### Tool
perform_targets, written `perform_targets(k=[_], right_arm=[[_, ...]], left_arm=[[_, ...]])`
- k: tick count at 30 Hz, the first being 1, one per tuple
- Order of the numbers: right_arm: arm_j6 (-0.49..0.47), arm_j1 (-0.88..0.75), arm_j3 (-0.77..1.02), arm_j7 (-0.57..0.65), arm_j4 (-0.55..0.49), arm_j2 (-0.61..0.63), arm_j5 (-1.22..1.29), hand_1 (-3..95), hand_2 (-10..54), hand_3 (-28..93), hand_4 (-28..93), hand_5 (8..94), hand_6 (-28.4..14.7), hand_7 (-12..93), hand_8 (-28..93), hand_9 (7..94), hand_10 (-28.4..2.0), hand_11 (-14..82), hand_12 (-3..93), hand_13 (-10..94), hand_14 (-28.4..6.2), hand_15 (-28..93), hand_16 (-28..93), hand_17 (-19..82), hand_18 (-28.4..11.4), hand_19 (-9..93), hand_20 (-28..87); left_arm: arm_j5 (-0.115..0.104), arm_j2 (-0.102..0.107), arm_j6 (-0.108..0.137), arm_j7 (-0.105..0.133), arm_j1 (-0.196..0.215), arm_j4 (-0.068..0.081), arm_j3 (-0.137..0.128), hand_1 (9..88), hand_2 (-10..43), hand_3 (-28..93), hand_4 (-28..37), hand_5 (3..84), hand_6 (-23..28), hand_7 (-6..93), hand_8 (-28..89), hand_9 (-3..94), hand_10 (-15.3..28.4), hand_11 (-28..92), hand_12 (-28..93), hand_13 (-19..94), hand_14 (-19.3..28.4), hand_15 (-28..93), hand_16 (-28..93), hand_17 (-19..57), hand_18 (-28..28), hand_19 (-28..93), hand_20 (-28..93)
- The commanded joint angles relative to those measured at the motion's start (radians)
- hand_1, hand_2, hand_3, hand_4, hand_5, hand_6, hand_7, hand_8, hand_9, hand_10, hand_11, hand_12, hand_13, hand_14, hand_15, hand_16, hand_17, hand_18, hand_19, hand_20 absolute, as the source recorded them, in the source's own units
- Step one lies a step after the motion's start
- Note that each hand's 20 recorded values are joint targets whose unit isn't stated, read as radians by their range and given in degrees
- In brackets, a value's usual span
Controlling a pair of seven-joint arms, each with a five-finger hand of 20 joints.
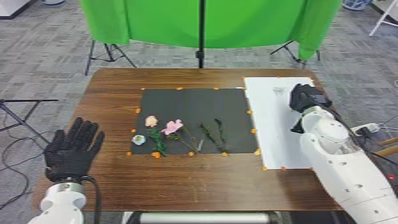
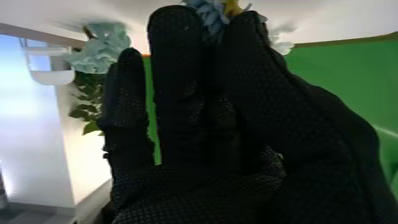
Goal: Arrange flowers
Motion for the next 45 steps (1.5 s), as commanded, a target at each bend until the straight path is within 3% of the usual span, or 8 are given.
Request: perform_targets(k=[1,7,18,20,23,29,33,45], right_arm=[[0.067,-0.002,-0.051,-0.077,-0.157,0.045,0.016,63.2,-9.5,72,-28,67.6,1.2,58,2,77.3,-9.2,28.5,43.8,71,-4.9,42,41,34,-20.3,80,31],[0.022,0.027,-0.148,-0.134,-0.326,0.018,0.084,63.0,-9.5,72,-28,67.3,1.1,58,3,77.0,-9.4,28.8,44.4,71,-5.1,43,40,34,-20.5,80,31],[-0.077,0.027,-0.314,-0.259,-0.408,-0.04,0.033,61.9,-9.5,72,-28,66.4,0.4,56,3,75.5,-10.1,27.8,44.0,70,-5.2,43,39,33,-20.7,81,32],[-0.094,0.026,-0.334,-0.275,-0.398,-0.052,0.024,61.7,-9.5,72,-28,66.4,0.2,55,3,75.4,-10.0,27.7,43.8,69,-5.2,44,39,33,-20.7,81,31],[-0.129,0.019,-0.352,-0.263,-0.368,-0.079,0.037,60.4,-9.5,72,-28,66.0,0.2,55,3,75.1,-10.2,27.5,43.8,69,-5.2,43,39,33,-20.8,81,31],[-0.157,0.01,-0.345,-0.184,-0.308,-0.152,0.073,58.9,-9.5,72,-28,64.6,-0.1,55,2,73.8,-10.3,26.5,42.7,68,-5.3,44,38,33,-20.8,81,31],[-0.132,-0.006,-0.341,-0.159,-0.303,-0.159,0.067,57.6,-9.5,72,-28,64.3,-0.8,54,1,72.7,-11.1,26.2,42.2,67,-5.8,44,38,32,-20.7,81,31],[-0.114,-0.013,-0.361,-0.142,-0.302,-0.184,0.055,56.2,-9.5,71,-28,63.1,-2.5,48,-4,71.1,-11.9,21.9,37.8,64,-7.3,44,35,31,-21.1,81,30]], left_arm=[[-0.001,-0.005,-0.003,0.008,0.031,-0.003,0.0,28.6,17.4,80,-28.3,53.0,10.7,14.8,-10,45.2,17.0,27,12,34,17.0,45,-9,-7.6,14.1,40,14],[0.0,-0.005,-0.007,0.006,0.027,-0.001,0.002,28.6,17.4,80,-28.3,52.8,10.7,14.8,-10,45.3,16.9,27,12,34,16.9,45,-9,-7.6,14.1,40,14],[0.004,-0.004,-0.019,-0.004,0.025,-0.004,0.008,28.6,17.4,80,-28.3,52.7,10.7,14.9,-10,45.1,16.9,27,12,34,16.9,45,-9,-7.6,14.1,40,14],[-0.009,-0.004,-0.021,0.001,0.03,-0.005,0.003,28.6,17.4,80,-28.3,52.7,10.7,14.9,-10,45.1,16.9,27,12,34,16.9,45,-9,-7.6,14.1,40,14],[0.002,-0.006,-0.018,-0.008,0.023,0.002,0.006,28.7,17.5,80,-28.3,52.7,10.6,15.0,-10,45.1,16.9,27,12,34,16.9,45,-9,-7.6,14.1,40,14],[0.0,-0.006,-0.026,-0.026,0.011,0.008,0.014,28.7,17.5,80,-28.3,52.7,10.6,14.9,-10,45.1,16.8,27,12,34,16.9,44,-9,-7.5,14.1,40,14],[-0.016,-0.005,-0.032,-0.036,0.008,0.011,0.017,28.7,17.5,80,-28.3,52.6,10.6,14.9,-10,45.1,16.8,27,12,34,16.9,44,-9,-7.5,14.1,40,14],[-0.026,-0.002,-0.044,-0.043,0.003,0.018,0.019,28.6,17.8,79,-28.3,52.6,10.5,15.0,-10,45.1,16.8,27,12,34,16.8,44,-9,-7.5,14.1,40,14]])
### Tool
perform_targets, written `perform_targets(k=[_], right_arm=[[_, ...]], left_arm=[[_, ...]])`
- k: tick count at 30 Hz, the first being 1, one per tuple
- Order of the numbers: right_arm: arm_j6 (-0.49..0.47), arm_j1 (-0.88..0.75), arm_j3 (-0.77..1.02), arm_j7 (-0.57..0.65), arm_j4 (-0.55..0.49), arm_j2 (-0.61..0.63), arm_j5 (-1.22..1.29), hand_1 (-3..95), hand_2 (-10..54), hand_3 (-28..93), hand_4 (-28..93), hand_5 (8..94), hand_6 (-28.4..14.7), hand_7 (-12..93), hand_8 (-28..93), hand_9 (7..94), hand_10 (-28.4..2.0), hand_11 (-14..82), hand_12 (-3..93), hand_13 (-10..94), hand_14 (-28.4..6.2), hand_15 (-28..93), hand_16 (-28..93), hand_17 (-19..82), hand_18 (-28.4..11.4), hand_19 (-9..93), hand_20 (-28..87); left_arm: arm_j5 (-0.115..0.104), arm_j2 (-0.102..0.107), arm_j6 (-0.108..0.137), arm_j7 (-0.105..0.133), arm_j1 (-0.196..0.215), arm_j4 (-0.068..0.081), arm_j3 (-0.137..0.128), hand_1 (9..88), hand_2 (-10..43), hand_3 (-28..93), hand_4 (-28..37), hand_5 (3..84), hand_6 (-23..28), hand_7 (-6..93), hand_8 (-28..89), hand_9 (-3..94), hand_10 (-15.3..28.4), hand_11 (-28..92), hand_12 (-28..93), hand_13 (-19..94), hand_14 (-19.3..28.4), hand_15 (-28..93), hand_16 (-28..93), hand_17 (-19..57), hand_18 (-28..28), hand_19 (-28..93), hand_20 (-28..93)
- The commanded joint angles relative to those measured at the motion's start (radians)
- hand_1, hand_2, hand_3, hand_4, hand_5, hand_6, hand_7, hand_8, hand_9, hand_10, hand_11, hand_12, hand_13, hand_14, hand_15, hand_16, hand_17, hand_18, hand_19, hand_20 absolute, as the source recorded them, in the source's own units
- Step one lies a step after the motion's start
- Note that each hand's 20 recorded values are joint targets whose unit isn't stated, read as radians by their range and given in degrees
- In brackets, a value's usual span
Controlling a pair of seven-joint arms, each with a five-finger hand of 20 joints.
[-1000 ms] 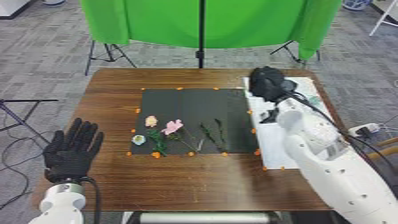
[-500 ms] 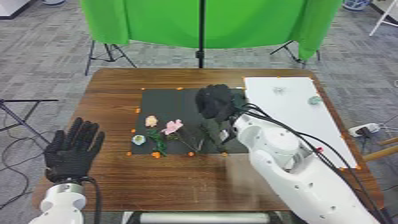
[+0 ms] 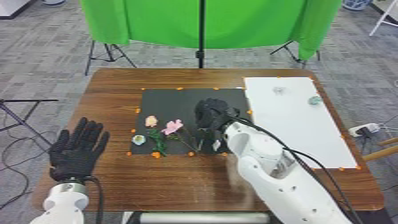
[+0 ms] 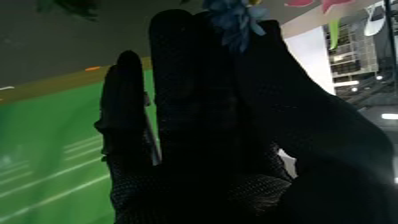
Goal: Arrange flowers
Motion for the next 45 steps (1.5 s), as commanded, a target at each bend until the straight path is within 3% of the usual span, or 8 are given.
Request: perform_targets(k=[1,8,20,26,30,33,40,45], right_arm=[[0.031,-0.002,-0.014,-0.004,-0.008,-0.013,-0.024,55.6,-9.5,72,-28,63.0,-2.5,45,-5,70.0,-12.4,22.5,35.0,63,-7.4,44,34,31,-21.1,81,29],[-0.001,-0.009,-0.005,0.002,-0.029,0.004,-0.018,52.6,-9.5,76,-28,62.9,-1.7,25,-16,63.9,-14.8,25.9,18.7,61,-8.3,43,30,30,-21.2,81,28],[0.005,-0.023,0.037,0.005,-0.053,0.011,-0.001,49.2,-9.5,78,-28,60.7,-2.2,20,-15,62.3,-15.3,20.1,17.1,61,-9.7,45,27,30,-21.5,82,27],[0.055,-0.056,0.221,0.108,-0.099,0.039,0.04,43.6,-9.5,81,-28,56.4,-3.6,17,-13,56.8,-17.2,15.7,16.3,56,-12.1,46,18,29,-21.8,82,26],[0.127,-0.036,0.318,0.155,-0.038,0.104,-0.004,42.5,-9.5,82,-28,54.0,-4.4,15,-12,52.7,-17.9,13.7,15.9,51,-13.5,41,15,28,-21.8,81,26],[0.24,0.002,0.355,0.154,0.062,0.148,-0.051,41.2,-9.5,84,-28,51.3,-4.8,16,-13,44.6,-19.0,10.7,15.1,39,-15.3,31,12,23,-21.5,76,23],[0.074,0.077,0.403,0.244,0.155,0.203,0.009,39.1,-9.5,85,-28,43.8,-5.7,16,-13,34.5,-19.8,7.5,13.3,26,-16.4,20,13,16,-21.1,69,21],[0.039,0.111,0.402,0.267,0.25,0.203,0.004,38.3,-9.5,85,-28,40.8,-6.4,15,-13,32.1,-19.5,6.5,12.8,24,-16.6,18,14,16,-21.1,69,21]], left_arm=[[-0.01,-0.003,-0.017,-0.012,0.003,0.014,0.01,28.7,17.8,79,-28.3,52.6,10.5,15.0,-10,45.1,16.7,27,12,34,16.8,44,-9,-7.5,14.1,40,14],[-0.027,-0.005,-0.032,-0.011,0.011,0.009,0.009,28.8,18.0,79,-28.3,52.7,10.4,15.1,-10,45.1,16.7,27,12,34,16.8,44,-9,-7.5,14.1,40,14],[-0.034,-0.01,-0.032,-0.004,0.011,0.007,0.009,28.7,18.2,79,-28.3,52.5,10.4,14.9,-10,45.2,16.7,27,12,34,16.7,44,-9,-7.5,14.1,40,14],[-0.031,-0.014,-0.037,-0.003,0.011,0.007,0.017,28.8,18.3,79,-28.3,52.5,10.5,14.9,-10,45.2,16.6,27,12,34,16.8,44,-9,-7.5,14.1,40,14],[-0.031,-0.013,-0.033,0.006,0.015,0.001,0.013,28.7,18.2,79,-28.3,52.5,10.4,14.8,-10,45.0,16.6,27,12,34,16.8,44,-9,-7.5,14.1,40,14],[-0.029,-0.011,-0.025,0.012,0.016,-0.001,0.014,28.6,18.2,79,-28.3,52.3,10.4,14.5,-10,44.9,16.6,26,12,34,16.8,44,-9,-7.5,14.1,40,14],[-0.03,-0.009,-0.028,0.018,0.022,-0.005,0.024,28.6,18.1,79,-28.3,50.7,10.0,14.0,-10,44.6,16.6,26,12,34,16.8,44,-9,-7.5,14.1,40,14],[-0.026,-0.006,-0.034,0.012,0.018,-0.006,0.029,28.7,18.1,79,-28.3,50.9,10.0,14.2,-10,44.7,16.4,26,12,34,16.8,44,-9,-7.6,14.1,40,14]])
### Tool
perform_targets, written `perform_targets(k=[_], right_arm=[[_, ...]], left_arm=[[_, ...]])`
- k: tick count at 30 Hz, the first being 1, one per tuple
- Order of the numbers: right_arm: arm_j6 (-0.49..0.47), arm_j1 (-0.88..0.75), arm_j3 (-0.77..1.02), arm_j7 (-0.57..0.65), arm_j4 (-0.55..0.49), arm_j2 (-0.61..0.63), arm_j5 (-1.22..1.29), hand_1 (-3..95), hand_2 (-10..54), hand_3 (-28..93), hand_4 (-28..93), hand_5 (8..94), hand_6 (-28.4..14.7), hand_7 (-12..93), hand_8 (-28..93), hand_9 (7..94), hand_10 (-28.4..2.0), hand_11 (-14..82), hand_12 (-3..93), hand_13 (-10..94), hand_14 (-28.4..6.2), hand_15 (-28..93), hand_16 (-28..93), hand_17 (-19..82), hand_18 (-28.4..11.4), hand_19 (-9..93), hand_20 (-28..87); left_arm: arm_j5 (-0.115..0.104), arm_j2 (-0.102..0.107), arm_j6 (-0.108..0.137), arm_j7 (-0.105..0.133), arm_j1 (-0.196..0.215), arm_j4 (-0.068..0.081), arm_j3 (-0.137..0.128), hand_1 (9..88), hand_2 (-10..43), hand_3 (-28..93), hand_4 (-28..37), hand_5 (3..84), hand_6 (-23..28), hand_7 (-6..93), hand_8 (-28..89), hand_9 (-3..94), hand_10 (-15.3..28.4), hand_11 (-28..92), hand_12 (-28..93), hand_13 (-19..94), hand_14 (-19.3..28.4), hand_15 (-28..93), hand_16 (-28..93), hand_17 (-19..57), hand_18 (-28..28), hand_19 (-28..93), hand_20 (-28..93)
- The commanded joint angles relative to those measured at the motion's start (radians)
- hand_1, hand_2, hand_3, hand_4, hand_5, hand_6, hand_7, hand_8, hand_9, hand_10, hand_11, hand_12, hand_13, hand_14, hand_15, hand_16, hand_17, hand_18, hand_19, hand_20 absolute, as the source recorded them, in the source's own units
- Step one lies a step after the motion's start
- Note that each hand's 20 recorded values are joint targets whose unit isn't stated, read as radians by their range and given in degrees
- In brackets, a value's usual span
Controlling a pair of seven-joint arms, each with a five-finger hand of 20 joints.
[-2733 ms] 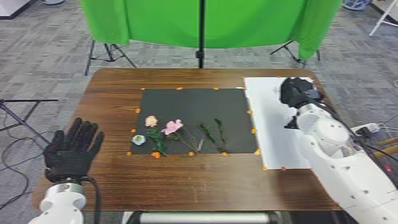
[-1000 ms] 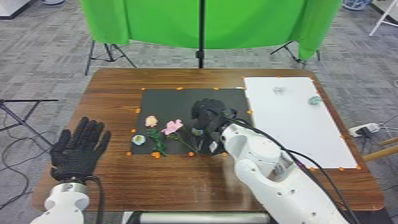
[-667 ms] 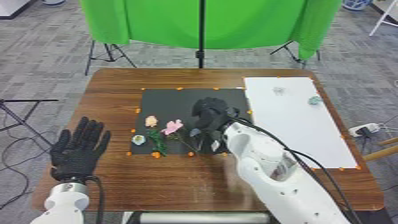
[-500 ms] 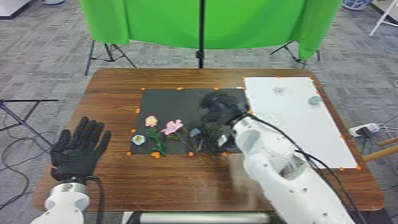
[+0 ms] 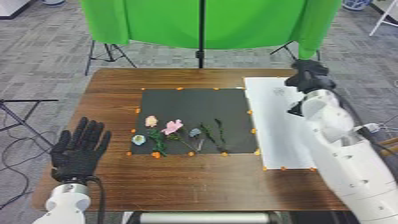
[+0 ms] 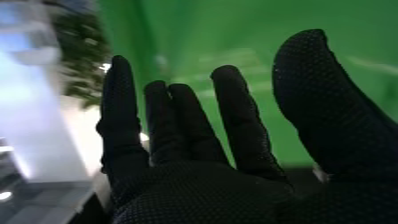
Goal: Arrange flowers
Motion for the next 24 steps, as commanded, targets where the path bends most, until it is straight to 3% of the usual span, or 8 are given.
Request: perform_targets(k=[1,4,7,9,13,19,22,24], right_arm=[[-0.115,0.06,0.023,0.057,0.098,0.03,0.016,38.4,-9.5,85,-28,40.6,-6.3,15,-13,31.8,-19.3,6.4,12.8,24,-16.5,18,14,16,-21.1,69,22],[-0.164,0.057,0.008,0.059,0.124,0.036,0.019,38.8,-9.5,84,-28,40.4,-6.3,15,-13,31.3,-19.2,6.3,12.7,24,-16.8,18,14,16,-21.1,69,22],[-0.202,0.054,0.004,0.04,0.147,0.023,-0.001,40.2,-9.5,84,-28,40.4,-6.2,15,-13,31.1,-18.9,6.2,12.5,24,-16.9,18,15,16,-21.1,70,22],[-0.236,0.06,-0.001,0.05,0.17,0.011,-0.011,40.8,-9.5,84,-28,40.2,-6.0,15,-13,31.0,-18.6,6.4,12.3,25,-16.6,18,15,16,-21.1,70,22],[-0.261,0.062,-0.008,0.083,0.203,0.007,-0.012,41.1,-9.5,84,-28,40.2,-5.6,15,-13,31.8,-17.8,6.7,12.0,28,-15.9,20,14,18,-21.4,71,23],[-0.27,0.042,-0.003,0.076,0.223,-0.001,-0.039,45.4,-9.5,84,-28,42.5,-4.1,17,-14,36.1,-16.4,8.3,11.8,36,-14.3,23,13,24,-21.1,74,23],[-0.181,0.004,-0.002,0.091,0.232,-0.009,-0.045,50.0,-9.5,83,-28,49.8,-2.4,18,-15,46.7,-15.5,10.8,12.6,48,-12.0,27,12,30,-21.0,79,23],[-0.131,-0.023,-0.005,0.069,0.241,-0.015,-0.087,53.8,-9.5,81,-28,59.5,-0.9,20,-15,60.3,-13.5,15.6,14.7,59,-9.4,30,16,33,-20.3,84,25]], left_arm=[[0.008,-0.001,-0.012,-0.006,0.014,-0.003,0.017,28.7,18.1,79,-28.3,51.1,10.1,14.2,-10,44.7,16.5,26,12,34,16.8,44,-9,-7.6,14.1,40,14],[0.023,0.002,-0.005,-0.008,0.012,0.0,0.02,28.7,18.1,79,-28.3,51.3,10.0,14.3,-10,44.7,16.6,26,12,34,16.8,44,-9,-7.6,14.1,40,14],[0.011,-0.002,-0.004,-0.01,0.014,0.001,0.022,28.7,18.1,79,-28.3,51.4,10.1,14.3,-10,44.7,16.6,26,12,34,16.8,44,-9,-7.6,14.2,40,14],[0.015,-0.001,-0.001,-0.01,0.015,0.0,0.025,28.7,18.1,79,-28.3,51.4,10.2,14.3,-10,44.7,16.6,26,12,34,16.8,44,-9,-7.6,14.2,40,14],[0.033,-0.001,0.0,-0.011,0.005,0.002,0.029,28.6,18.1,79,-28.3,51.3,10.1,14.4,-10,44.6,16.4,26,12,34,16.8,44,-9,-7.6,14.2,40,14],[0.025,-0.005,-0.006,-0.019,0.003,0.006,0.032,28.7,17.7,80,-28.3,50.9,10.1,14.4,-10,44.3,16.4,26,12,34,16.8,44,-9,-7.6,14.1,40,14],[0.026,-0.008,-0.022,-0.03,-0.004,0.017,0.034,28.7,17.5,80,-28.3,51.1,10.1,14.5,-10,44.5,16.4,27,12,34,16.8,44,-9,-7.6,14.1,40,14],[0.017,-0.01,-0.015,-0.031,-0.007,0.018,0.034,28.7,17.4,80,-28.3,51.2,10.0,14.6,-10,44.4,16.4,27,12,34,16.8,44,-9,-7.6,14.1,40,14]])
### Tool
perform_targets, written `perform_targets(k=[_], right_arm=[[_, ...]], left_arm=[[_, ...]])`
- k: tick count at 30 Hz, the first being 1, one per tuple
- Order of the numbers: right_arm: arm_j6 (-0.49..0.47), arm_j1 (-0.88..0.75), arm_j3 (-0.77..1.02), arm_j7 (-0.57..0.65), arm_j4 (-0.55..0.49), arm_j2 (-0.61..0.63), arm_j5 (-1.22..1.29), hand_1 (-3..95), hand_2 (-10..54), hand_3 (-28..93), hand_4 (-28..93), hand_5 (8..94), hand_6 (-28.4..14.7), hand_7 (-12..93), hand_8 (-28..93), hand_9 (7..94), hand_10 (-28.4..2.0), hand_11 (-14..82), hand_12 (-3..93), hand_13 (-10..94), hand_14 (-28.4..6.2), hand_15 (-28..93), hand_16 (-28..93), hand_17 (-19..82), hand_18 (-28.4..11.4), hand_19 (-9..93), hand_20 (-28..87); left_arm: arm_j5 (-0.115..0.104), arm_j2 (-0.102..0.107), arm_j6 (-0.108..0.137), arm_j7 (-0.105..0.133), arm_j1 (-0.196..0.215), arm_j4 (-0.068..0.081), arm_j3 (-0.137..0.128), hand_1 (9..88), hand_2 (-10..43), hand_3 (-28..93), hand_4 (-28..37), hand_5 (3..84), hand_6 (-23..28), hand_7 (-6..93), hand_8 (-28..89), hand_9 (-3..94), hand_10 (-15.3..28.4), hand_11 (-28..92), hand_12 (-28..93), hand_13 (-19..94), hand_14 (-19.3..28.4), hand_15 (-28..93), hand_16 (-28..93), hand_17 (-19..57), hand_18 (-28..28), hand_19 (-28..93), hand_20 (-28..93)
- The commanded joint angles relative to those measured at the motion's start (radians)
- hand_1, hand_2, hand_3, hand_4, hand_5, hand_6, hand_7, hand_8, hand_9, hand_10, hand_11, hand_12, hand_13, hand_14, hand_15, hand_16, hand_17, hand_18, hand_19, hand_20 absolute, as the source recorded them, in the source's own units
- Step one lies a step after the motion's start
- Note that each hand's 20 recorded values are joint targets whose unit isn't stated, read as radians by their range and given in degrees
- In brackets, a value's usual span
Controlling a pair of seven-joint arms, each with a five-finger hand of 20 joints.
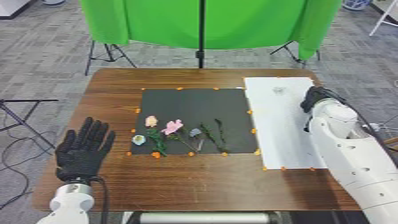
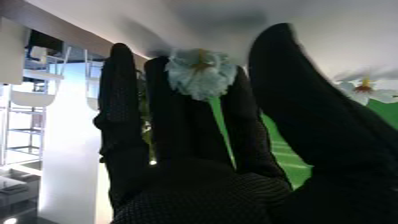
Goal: Arrange flowers
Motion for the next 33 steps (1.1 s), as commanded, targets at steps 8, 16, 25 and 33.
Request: perform_targets(k=[8,16,25,33], right_arm=[[0.377,-0.155,-0.044,-0.058,-0.005,-0.002,-0.066,62.8,-9.5,66,-28,74.1,0.2,39,-5,84.2,-10.1,13.9,39.8,75,-5.3,33,37,37,-20.0,88,31],[0.532,-0.206,-0.097,-0.281,-0.314,0.062,-0.038,61.0,-9.5,69,-28,75.6,-0.1,38,-5,85.3,-10.3,13.4,40.4,75,-5.4,32,38,37,-20.2,87,31],[0.455,-0.174,-0.274,-0.433,-0.408,0.033,0.046,58.9,-9.5,70,-28,70.5,0.1,38,-6,82.0,-10.0,12.8,39.6,72,-4.9,32,38,35,-19.8,86,31],[0.411,-0.194,-0.337,-0.491,-0.394,0.009,-0.057,57.8,-9.5,71,-28,66.4,-0.5,37,-7,78.3,-9.8,11.9,38.0,69,-4.9,31,36,34,-19.8,85,31]], left_arm=[[-0.001,-0.013,-0.02,-0.019,-0.006,0.019,0.011,28.8,17.4,79,-28.3,51.3,10.1,14.7,-10,44.5,16.5,27,12,34,16.7,44,-9,-7.6,14.1,40,14],[0.0,-0.009,-0.011,-0.011,0.007,0.012,0.006,28.8,17.5,79,-28.3,51.5,10.2,14.7,-10,44.7,16.5,27,12,34,16.8,44,-9,-7.6,14.1,40,14],[-0.002,-0.006,-0.002,-0.026,-0.011,0.02,0.016,28.8,17.6,79,-28.3,51.7,10.3,14.9,-10,44.8,16.5,27,12,34,16.8,44,-9,-7.6,14.1,40,14],[-0.003,0.001,0.009,-0.036,-0.02,0.019,0.023,28.8,17.7,79,-28.3,51.7,10.3,14.8,-10,44.8,16.5,27,12,34,16.7,44,-9,-7.6,14.1,40,14]])
